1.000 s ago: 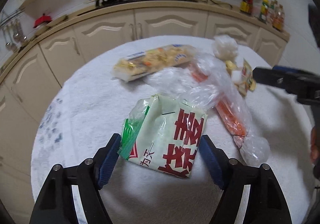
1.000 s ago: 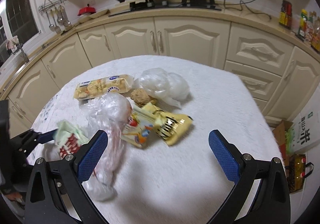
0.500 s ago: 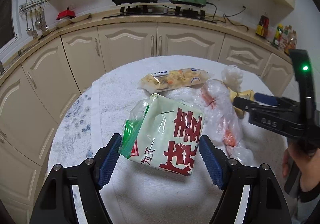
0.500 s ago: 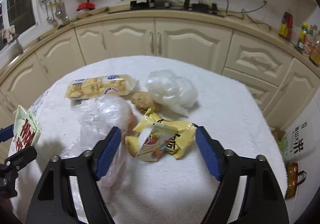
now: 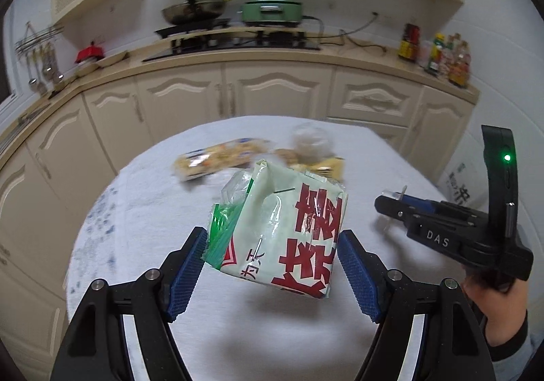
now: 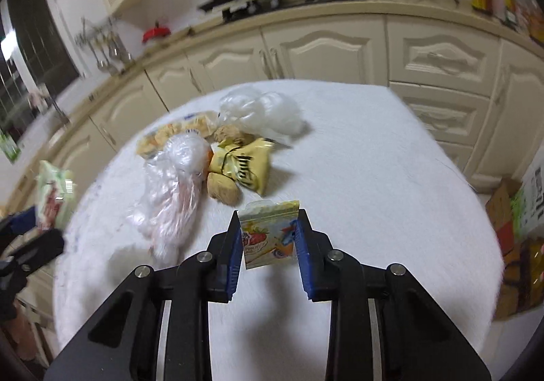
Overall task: Collect trash
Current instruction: 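Carry both packages to the bin and open both tools to drop them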
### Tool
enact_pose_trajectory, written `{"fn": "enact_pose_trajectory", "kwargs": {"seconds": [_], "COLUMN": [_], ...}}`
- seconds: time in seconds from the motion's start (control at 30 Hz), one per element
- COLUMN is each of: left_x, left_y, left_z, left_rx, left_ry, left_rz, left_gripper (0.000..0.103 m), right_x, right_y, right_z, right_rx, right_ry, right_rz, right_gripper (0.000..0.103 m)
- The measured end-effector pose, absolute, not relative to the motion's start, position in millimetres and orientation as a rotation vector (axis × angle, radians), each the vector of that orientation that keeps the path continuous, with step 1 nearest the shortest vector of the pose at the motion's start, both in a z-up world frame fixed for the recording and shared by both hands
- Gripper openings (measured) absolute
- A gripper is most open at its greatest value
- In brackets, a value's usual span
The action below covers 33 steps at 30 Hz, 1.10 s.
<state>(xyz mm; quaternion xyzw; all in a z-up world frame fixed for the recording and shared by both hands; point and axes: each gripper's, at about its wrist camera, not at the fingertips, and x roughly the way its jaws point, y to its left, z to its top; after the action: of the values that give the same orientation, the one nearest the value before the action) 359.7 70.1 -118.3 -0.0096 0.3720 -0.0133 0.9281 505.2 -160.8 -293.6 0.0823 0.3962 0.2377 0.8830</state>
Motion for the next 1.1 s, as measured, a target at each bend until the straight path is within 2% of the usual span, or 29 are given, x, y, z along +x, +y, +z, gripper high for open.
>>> {"fn": "enact_pose_trajectory", "kwargs": {"seconds": [0.37,0.67,0.93,1.03,1.1], "left_x": [389.5,436.8,503.5,532.4,546.2], "left_y": [-126.7,-277.5,-357.2,-378.9,-384.8], "left_z": [-116.6,-159.4,-204.7,-218.1,-225.1], "left_rx": [0.109,0.243,0.305,0.308,0.306], "left_ry": [0.823,0.923,1.030,1.049,1.060], "left_rz": [-0.337,-0.489,-0.528,-0.524,-0.511], "left_gripper": [0.073,0.073,0.073,0.075,0.083], "right_x": [420.4,399.3,418.2,424.2,427.1], "right_y": [-348.7,-476.2,-531.7,-544.3,-551.5], "right_z": [-275.7,-332.3,-381.1,-395.6,-405.3], "right_rx": [0.333,0.443,0.514,0.519,0.528], "right_ry": [0.707,0.765,0.818,0.839,0.852], "right_rz": [0.265,0.027,-0.051,-0.072,-0.085], "right_gripper": [0.029,0.029,0.029,0.029,0.029]}}
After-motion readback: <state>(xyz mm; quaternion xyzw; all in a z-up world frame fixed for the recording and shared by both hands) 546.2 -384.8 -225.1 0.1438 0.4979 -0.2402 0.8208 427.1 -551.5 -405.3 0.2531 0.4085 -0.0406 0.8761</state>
